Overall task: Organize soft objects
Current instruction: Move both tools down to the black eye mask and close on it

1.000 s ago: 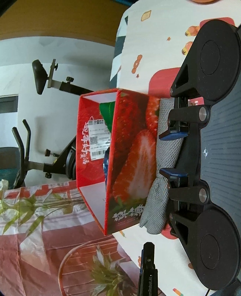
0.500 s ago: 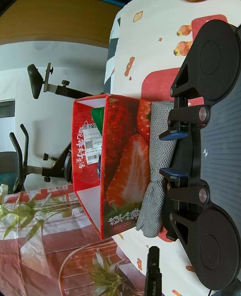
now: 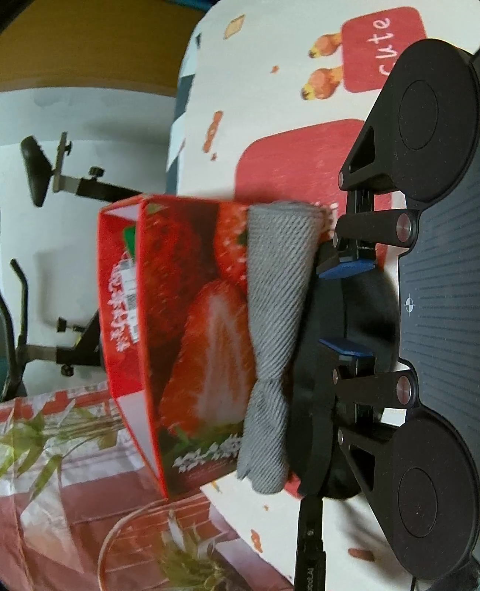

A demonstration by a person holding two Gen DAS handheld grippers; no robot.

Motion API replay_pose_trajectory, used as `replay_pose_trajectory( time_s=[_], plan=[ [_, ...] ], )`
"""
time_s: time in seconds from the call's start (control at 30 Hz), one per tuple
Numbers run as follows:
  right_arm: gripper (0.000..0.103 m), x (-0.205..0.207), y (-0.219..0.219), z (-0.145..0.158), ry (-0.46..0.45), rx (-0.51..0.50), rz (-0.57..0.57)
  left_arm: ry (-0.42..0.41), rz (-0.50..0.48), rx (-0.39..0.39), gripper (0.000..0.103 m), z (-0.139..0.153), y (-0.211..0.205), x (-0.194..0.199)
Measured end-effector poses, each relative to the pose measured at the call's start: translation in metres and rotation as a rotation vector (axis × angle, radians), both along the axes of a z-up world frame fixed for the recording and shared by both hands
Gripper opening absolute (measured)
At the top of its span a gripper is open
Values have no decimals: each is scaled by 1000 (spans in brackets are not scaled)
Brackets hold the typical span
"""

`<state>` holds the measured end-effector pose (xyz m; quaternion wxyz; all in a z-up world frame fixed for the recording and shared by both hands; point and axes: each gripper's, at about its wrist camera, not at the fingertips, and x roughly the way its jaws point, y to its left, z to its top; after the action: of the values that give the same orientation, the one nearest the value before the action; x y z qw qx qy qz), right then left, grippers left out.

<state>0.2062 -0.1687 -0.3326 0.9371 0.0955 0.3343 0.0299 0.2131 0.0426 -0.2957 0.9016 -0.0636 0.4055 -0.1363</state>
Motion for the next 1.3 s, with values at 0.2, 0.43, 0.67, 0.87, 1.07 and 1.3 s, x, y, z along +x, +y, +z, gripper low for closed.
replay_pose_trajectory(
  time_s=[0.2,0.43,0.67,0.87,1.07,1.3],
  plan=[
    [56,4,-11,-14,22,7,-53,0,22,17,45,-7,1,3],
    [60,17,-18,-26,43,18,-67,5,8,34,45,-13,-5,7],
    [65,25,-14,-29,45,44,-26,26,2,19,45,-21,-10,7],
    [61,21,-4,-27,46,54,8,-3,-12,47,45,-26,-13,0],
    [28,11,-13,-21,54,134,-34,-13,-19,62,46,-27,-13,-2],
    [9,-4,-23,-2,-12,126,-65,-19,-22,69,47,-28,-15,-3]
  ],
)
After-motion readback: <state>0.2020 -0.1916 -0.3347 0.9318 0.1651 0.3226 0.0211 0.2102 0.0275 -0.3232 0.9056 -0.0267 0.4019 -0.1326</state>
